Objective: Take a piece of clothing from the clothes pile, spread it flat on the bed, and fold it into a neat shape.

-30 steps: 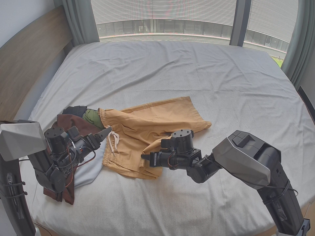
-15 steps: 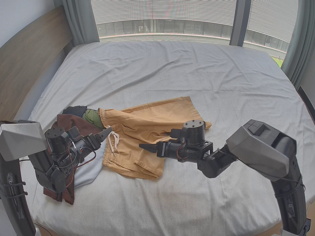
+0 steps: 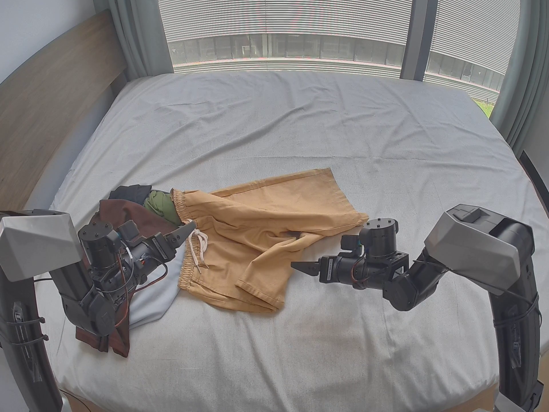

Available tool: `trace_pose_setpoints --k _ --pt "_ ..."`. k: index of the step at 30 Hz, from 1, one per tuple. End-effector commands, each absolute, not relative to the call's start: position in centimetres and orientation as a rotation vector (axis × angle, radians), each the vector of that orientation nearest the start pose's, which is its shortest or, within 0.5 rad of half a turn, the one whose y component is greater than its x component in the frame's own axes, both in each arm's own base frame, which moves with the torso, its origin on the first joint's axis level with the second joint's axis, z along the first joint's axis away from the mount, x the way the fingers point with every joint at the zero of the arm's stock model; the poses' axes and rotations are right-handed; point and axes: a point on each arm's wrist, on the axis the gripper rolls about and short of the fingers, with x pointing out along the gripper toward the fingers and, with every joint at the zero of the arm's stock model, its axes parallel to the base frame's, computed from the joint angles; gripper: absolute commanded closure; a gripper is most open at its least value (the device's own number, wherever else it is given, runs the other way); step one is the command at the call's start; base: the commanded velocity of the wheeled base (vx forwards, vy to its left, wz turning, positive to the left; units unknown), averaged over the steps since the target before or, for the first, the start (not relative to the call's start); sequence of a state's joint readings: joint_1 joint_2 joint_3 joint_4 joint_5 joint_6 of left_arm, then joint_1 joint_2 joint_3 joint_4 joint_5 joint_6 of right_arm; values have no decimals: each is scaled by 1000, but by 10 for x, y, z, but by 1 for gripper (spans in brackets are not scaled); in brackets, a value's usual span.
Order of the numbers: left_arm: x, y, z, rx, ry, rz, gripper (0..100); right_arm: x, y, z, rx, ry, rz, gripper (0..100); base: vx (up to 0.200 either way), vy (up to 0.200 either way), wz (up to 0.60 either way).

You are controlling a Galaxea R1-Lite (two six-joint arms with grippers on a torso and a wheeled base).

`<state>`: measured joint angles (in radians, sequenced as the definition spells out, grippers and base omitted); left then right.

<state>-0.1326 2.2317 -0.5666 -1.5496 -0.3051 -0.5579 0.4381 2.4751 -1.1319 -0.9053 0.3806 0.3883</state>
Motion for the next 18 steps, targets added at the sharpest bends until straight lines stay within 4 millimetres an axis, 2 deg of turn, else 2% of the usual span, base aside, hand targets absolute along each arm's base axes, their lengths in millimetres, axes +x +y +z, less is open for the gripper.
trace_pose_setpoints --k 1,6,10,18 --pt "340 -52 44 -559 236 -393 0 397 190 -44 343 654 685 0 0 0 0" --pt "340 -52 44 -559 236 -394 0 402 193 -48 343 643 688 0 0 0 0" --pt "340 -52 43 -559 238 -394 0 411 204 -50 342 618 708 0 0 0 0" --pt "340 -52 42 -559 240 -391 0 414 238 -54 339 617 771 0 0 0 0"
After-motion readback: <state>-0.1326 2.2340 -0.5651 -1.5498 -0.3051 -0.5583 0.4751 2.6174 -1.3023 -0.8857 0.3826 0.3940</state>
